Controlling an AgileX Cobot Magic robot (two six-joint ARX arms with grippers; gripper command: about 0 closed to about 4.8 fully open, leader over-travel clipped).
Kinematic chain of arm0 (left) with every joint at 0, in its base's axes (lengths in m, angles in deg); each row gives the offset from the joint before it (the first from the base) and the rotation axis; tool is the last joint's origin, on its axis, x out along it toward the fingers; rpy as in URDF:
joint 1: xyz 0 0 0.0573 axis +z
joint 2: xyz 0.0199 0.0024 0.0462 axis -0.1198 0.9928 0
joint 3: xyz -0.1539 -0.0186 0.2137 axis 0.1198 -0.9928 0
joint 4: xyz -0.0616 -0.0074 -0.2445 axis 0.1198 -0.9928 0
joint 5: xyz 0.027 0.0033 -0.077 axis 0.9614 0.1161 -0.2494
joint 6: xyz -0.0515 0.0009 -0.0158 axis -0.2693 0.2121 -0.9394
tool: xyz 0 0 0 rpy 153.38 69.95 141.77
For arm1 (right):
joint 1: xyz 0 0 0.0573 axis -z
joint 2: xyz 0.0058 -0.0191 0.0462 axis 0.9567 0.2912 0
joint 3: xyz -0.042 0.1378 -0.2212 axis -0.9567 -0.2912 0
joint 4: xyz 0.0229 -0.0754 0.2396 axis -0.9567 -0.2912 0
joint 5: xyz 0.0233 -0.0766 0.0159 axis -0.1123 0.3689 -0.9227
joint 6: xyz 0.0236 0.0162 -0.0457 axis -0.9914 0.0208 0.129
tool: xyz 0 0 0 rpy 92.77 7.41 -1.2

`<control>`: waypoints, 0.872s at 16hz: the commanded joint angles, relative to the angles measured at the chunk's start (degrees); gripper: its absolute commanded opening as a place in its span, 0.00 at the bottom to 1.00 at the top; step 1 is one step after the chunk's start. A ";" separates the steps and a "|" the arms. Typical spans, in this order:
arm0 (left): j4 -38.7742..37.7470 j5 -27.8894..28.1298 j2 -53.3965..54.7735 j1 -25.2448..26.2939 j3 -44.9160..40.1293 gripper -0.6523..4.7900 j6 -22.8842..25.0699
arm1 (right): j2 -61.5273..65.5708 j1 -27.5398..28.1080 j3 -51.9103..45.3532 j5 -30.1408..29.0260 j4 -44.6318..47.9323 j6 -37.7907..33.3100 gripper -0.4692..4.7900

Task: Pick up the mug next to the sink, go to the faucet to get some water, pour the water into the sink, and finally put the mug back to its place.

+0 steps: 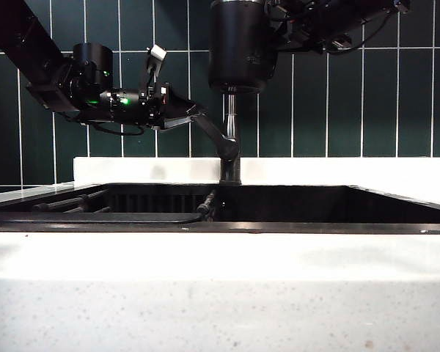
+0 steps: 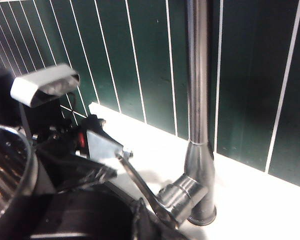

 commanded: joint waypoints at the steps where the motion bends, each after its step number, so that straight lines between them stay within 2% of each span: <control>1: -1.05 -7.10 -0.24 -0.52 0.11 0.46 -1.51 | -0.55 -0.11 0.42 -0.07 0.79 -0.26 0.09; 5: -1.33 -8.13 -0.24 -0.52 0.11 0.46 -1.16 | -0.55 -0.11 0.42 -0.48 -0.02 -0.26 0.09; 8: -1.25 -2.78 -0.24 -0.50 0.11 0.46 0.74 | -0.52 -0.13 0.39 -2.99 -1.07 -0.24 0.09; 11: -1.11 1.77 -0.24 -0.52 0.11 0.46 2.40 | -0.20 -0.13 0.42 -3.04 -0.81 -0.24 0.09; 14: -1.14 2.12 -0.22 -0.52 0.11 0.46 2.84 | 0.44 -0.17 0.42 -3.08 -0.44 -0.24 0.09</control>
